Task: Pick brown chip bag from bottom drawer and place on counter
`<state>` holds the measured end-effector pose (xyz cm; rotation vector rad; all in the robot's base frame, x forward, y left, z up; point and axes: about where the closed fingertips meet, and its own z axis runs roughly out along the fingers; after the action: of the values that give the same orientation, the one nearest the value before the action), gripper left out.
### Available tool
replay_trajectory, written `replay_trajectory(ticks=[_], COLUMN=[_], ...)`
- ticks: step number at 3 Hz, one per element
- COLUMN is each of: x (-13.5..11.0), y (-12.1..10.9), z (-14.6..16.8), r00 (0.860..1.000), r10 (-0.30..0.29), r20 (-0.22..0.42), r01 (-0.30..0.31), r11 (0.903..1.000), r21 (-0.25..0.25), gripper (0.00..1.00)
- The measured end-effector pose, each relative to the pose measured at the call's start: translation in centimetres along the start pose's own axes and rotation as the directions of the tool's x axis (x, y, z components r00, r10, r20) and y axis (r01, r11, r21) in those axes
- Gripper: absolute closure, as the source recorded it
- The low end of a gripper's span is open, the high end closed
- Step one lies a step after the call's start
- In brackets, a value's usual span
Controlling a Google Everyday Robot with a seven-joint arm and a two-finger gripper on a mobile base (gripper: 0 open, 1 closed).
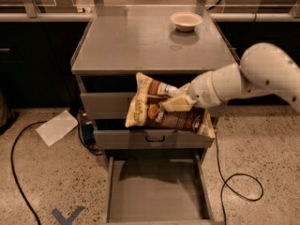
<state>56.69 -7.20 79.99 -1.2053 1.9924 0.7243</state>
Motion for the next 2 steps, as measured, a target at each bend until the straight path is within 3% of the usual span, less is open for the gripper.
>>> replay_trajectory(ticks=[1,2], x=[-6.6,-11.5], y=[0.4,0.2], z=[-4.0,-5.7], r00=[1.000,0.999], r10=[-0.020,-0.040], r20=[0.009,0.000], r01=[0.020,0.040], r11=[0.9982,0.9915], r21=[-0.057,-0.124], gripper=[1.00,1.00])
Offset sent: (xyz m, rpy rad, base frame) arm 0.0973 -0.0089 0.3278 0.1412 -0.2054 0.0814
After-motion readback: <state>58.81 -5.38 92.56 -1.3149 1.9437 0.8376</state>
